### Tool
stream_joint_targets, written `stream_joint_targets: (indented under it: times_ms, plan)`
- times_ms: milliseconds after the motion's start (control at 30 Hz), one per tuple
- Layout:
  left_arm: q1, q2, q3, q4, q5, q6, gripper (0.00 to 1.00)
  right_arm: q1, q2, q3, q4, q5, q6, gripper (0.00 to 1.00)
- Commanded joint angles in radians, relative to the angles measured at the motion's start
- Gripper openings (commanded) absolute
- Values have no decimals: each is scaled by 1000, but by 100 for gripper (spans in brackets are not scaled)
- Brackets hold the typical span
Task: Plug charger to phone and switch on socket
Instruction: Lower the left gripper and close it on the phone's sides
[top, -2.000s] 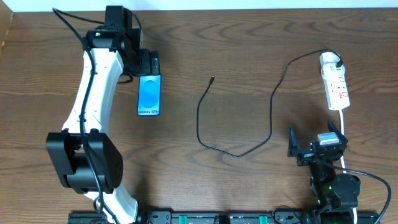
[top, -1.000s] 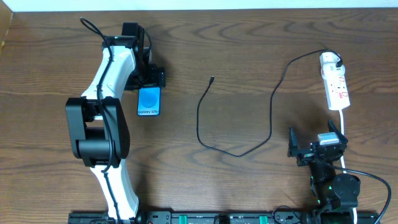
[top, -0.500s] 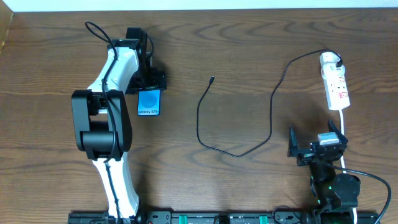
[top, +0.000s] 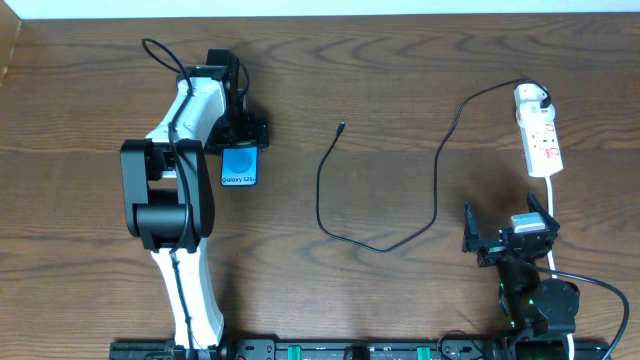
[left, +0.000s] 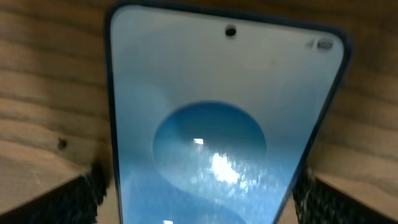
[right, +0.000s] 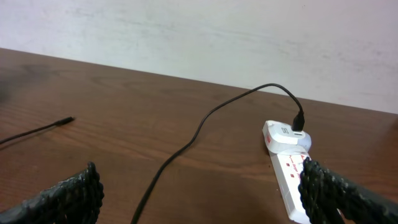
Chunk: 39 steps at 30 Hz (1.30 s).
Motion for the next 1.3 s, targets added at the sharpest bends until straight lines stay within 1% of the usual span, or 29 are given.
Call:
stream_joint_targets:
  times_ms: [0,67,533,700,1067,1267]
  plan:
    - [4,29,-8,0,-16,-7,98,0,-5,-2,-4,0,8,99]
    - [3,29,-8,0,-15,-10,100,0,-5,-2,-4,0,8,99]
    - [-35,29,-57,29,-16,-12,99,0,-5,-2,-4,0,8,99]
    - [-35,29,-57,14,-16,-11,95,0,-5,-2,-4,0,8,99]
    - [-35,29,-57,0,-16,-8,94,0,-5,-2,-4,0,8,99]
    - [-35,29,-57,0,-16,-8,88,0,-5,-2,-4,0,8,99]
